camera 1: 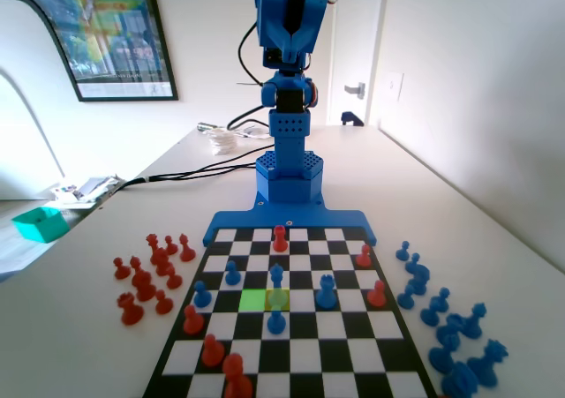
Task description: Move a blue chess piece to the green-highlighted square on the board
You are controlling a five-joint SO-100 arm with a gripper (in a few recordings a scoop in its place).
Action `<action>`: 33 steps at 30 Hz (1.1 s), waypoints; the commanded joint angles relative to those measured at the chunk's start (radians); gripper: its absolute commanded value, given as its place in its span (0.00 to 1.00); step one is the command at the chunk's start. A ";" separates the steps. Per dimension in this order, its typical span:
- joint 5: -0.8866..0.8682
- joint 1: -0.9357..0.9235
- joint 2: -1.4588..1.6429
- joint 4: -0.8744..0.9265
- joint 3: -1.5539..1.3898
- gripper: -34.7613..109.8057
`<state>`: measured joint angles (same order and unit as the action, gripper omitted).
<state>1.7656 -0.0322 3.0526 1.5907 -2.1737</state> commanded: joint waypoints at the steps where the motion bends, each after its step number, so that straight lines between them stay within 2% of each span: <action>1: 0.012 -0.005 0.003 -0.018 -0.005 0.25; 13: 0.012 -0.003 0.003 -0.018 -0.005 0.27; 20: 0.011 0.011 -0.026 -0.015 0.005 0.25; 26: -0.054 0.037 -0.210 -0.051 0.133 0.25; 33: -0.126 -0.002 -0.494 -0.192 0.212 0.25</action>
<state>1.6644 -0.0107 2.7013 1.4634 -2.0356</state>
